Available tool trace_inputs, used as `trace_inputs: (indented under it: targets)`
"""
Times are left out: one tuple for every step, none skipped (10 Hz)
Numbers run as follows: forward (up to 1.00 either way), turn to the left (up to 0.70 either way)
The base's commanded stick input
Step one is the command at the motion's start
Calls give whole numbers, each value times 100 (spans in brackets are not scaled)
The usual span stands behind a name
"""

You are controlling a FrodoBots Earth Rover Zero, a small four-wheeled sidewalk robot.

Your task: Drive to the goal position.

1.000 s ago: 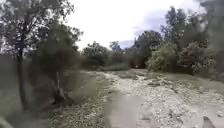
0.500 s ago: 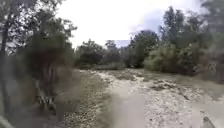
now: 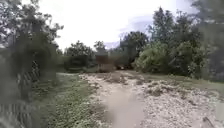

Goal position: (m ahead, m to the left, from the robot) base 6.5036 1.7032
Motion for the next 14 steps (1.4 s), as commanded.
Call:
trace_inputs:
  targets:
    - [85,0]
    - [85,0]
    - [85,0]
    - [85,0]
    - [85,0]
    - [85,0]
    - [85,0]
    - [85,0]
    - [85,0]
    - [85,0]
    - [85,0]
    - [85,0]
    - [85,0]
    - [85,0]
